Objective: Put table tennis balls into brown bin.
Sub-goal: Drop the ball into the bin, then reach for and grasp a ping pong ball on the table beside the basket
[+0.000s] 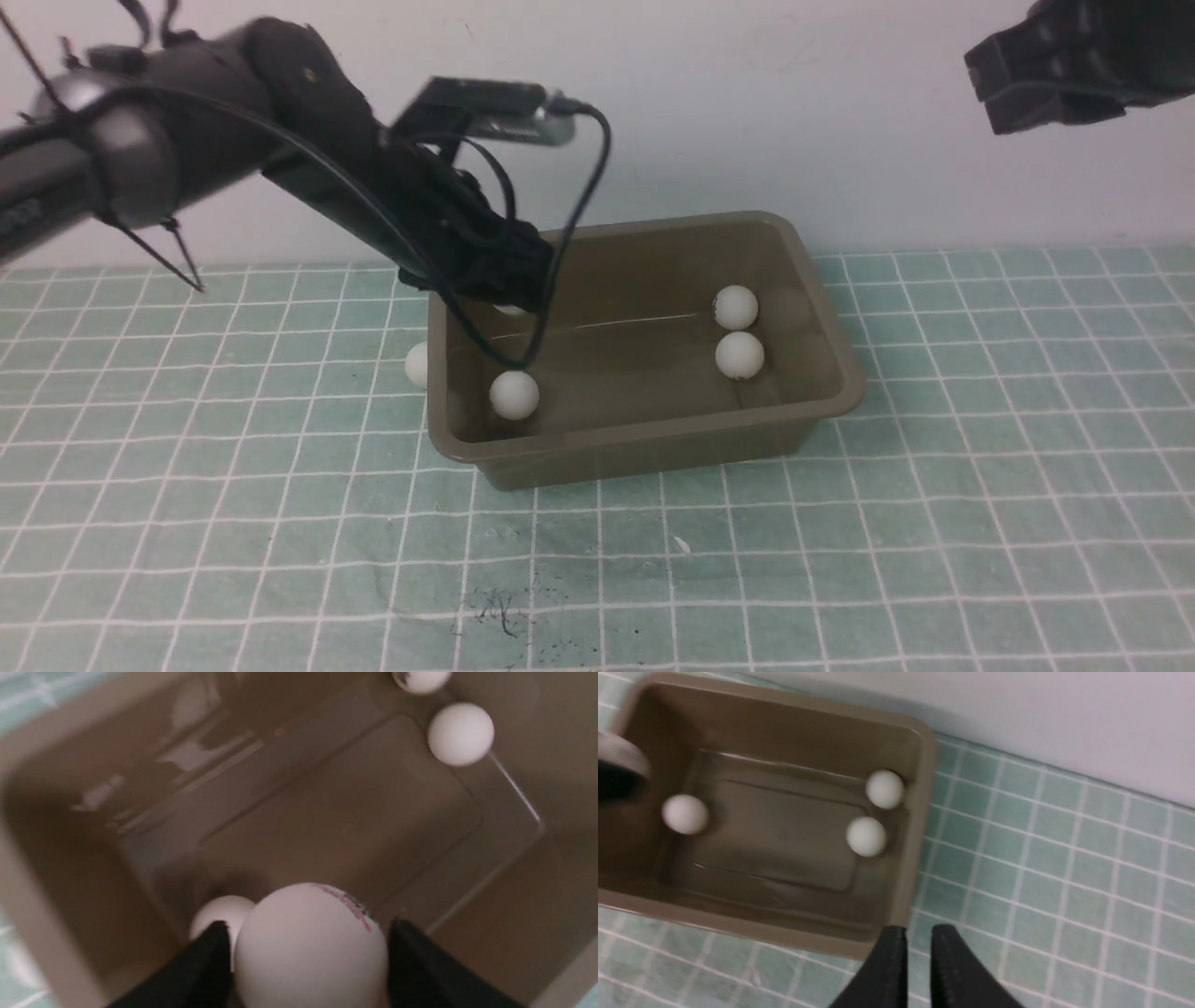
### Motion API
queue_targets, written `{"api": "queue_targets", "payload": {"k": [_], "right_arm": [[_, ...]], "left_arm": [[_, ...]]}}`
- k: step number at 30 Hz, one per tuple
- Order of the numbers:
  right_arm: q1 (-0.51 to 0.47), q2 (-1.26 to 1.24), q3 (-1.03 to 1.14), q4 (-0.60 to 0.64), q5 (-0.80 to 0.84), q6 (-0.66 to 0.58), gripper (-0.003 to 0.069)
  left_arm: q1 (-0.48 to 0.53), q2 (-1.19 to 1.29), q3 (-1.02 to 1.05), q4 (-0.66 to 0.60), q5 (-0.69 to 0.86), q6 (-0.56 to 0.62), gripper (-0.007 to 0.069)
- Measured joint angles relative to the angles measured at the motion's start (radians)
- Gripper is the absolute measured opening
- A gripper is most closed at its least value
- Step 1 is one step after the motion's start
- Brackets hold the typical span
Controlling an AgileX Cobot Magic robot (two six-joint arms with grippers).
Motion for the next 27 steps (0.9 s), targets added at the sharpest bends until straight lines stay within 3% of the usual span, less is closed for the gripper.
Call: {"api": "queue_targets", "payload": {"k": [4, 6, 7, 11, 15, 20, 23, 27], "right_arm": [[0.0, -0.135, 0.124, 0.025, -0.138, 0.002, -0.0008], [0.0, -0.232, 0.223, 0.003, -0.225, 0.024, -0.0012], [0.0, -0.289, 0.283, -0.022, -0.275, 0.044, -0.0013], [0.0, -0.509, 0.514, -0.119, -0.452, 0.172, -0.0013], [0.0, -0.643, 0.659, -0.153, -0.577, 0.305, -0.0013], [0.0, -0.675, 0.69, -0.163, -0.596, 0.341, -0.0013], [0.0, -0.674, 0.692, -0.165, -0.588, 0.343, -0.0013], [0.0, -0.674, 0.692, -0.165, -0.587, 0.342, -0.0013]], "left_arm": [[0.0, 0.017, -0.003, 0.089, 0.001, -0.053, 0.0578], [0.036, 0.002, -0.017, 0.169, 0.011, -0.134, 0.0545], [0.057, -0.006, -0.022, 0.195, 0.02, -0.164, 0.049], [0.197, -0.023, -0.026, 0.253, 0.036, -0.23, 0.0118], [0.264, 0.042, -0.028, 0.199, 0.034, -0.178, 0.0015], [0.256, 0.138, -0.028, 0.087, 0.033, -0.025, 0.0101], [0.242, 0.178, -0.028, -0.01, -0.005, 0.047, 0.0287], [0.236, 0.21, -0.029, -0.06, -0.073, 0.064, 0.0472]]}}
